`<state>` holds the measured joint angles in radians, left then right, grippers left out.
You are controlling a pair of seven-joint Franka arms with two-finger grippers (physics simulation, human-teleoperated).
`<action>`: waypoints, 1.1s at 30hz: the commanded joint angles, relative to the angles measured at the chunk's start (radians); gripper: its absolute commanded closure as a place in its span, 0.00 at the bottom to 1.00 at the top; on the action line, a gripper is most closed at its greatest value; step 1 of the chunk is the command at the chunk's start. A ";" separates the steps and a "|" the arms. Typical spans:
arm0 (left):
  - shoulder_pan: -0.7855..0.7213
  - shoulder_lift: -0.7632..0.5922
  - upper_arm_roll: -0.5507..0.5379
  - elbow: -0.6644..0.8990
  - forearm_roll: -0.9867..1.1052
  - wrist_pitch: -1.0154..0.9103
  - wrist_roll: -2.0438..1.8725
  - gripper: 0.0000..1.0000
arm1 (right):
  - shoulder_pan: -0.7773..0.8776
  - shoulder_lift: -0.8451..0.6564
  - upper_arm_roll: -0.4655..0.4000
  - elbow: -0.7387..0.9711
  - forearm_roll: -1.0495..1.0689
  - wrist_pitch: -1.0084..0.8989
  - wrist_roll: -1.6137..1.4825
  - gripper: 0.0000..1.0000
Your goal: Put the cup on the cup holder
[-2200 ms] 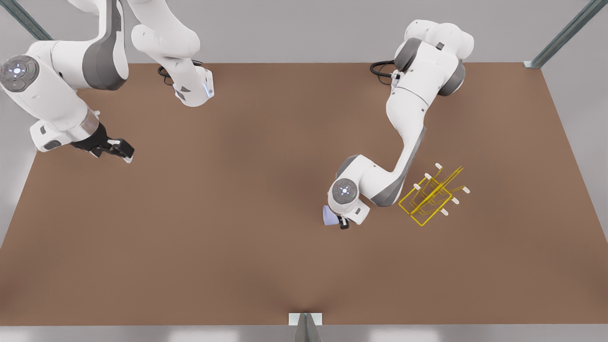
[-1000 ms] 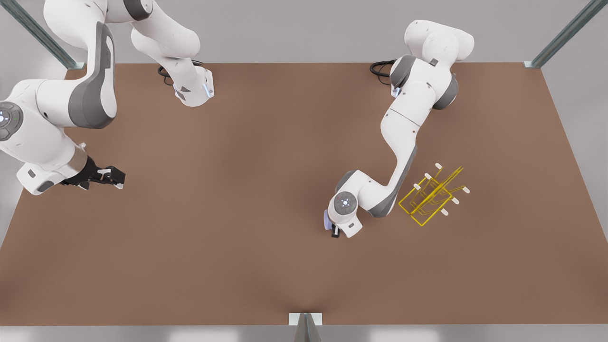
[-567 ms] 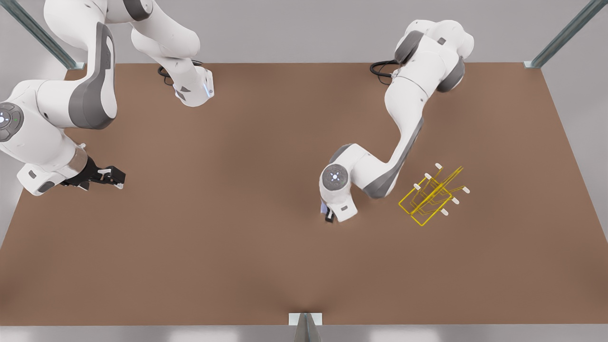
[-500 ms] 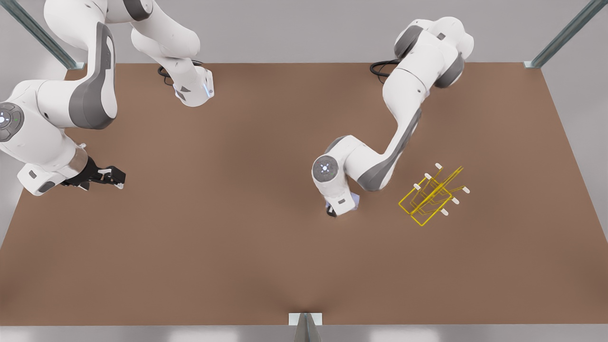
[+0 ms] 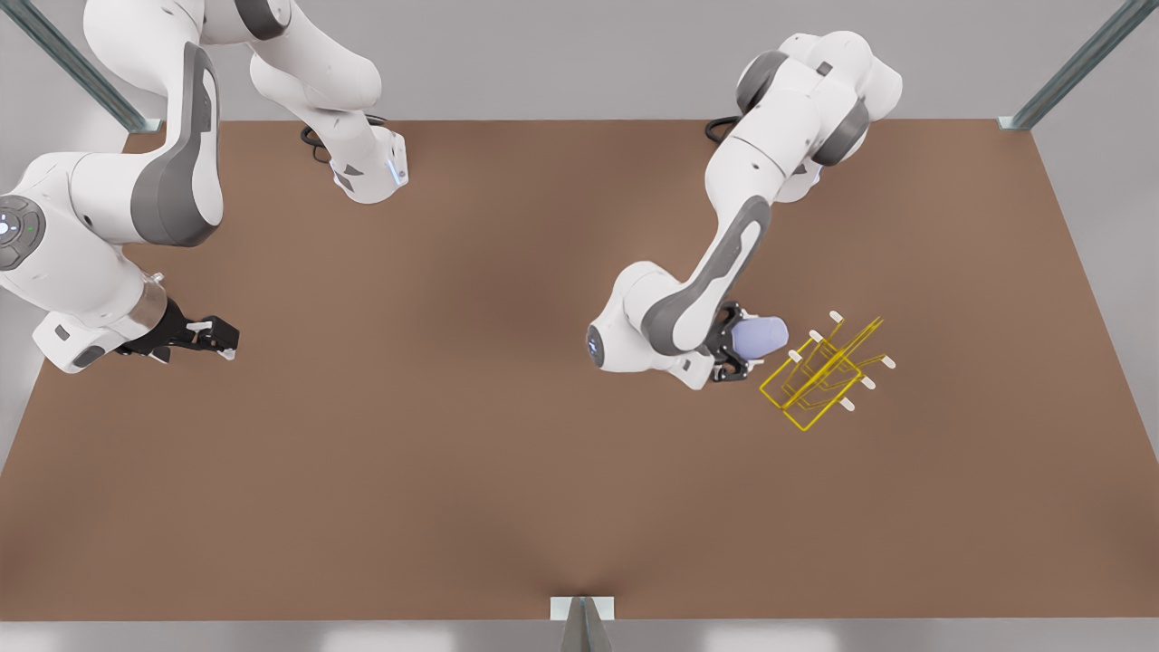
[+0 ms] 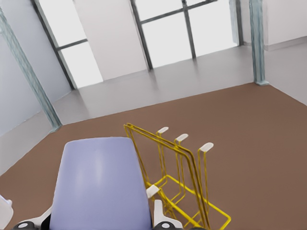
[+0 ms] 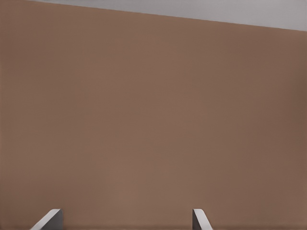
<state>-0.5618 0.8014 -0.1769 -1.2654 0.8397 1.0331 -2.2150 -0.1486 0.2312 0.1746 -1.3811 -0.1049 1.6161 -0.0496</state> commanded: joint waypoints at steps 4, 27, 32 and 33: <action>0.006 -0.007 0.000 -0.136 0.163 -0.039 -0.426 0.19 | -0.002 0.000 0.000 0.001 0.001 -0.001 -0.010 0.00; 0.103 0.016 0.000 -0.281 0.291 0.013 -0.523 0.00 | 0.001 0.002 0.000 0.001 0.002 -0.001 -0.003 0.00; 0.091 -0.016 -0.038 -0.270 0.263 -0.001 -0.523 0.00 | 0.001 0.002 0.000 -0.001 0.001 -0.001 -0.003 0.00; 0.091 -0.045 -0.079 -0.258 0.230 -0.001 -0.509 0.00 | 0.001 0.002 0.000 -0.001 0.002 -0.001 -0.004 0.00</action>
<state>-0.4646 0.7673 -0.2547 -1.5274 1.0992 1.0407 -2.6388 -0.1468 0.2343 0.1746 -1.3828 -0.1046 1.6157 -0.0540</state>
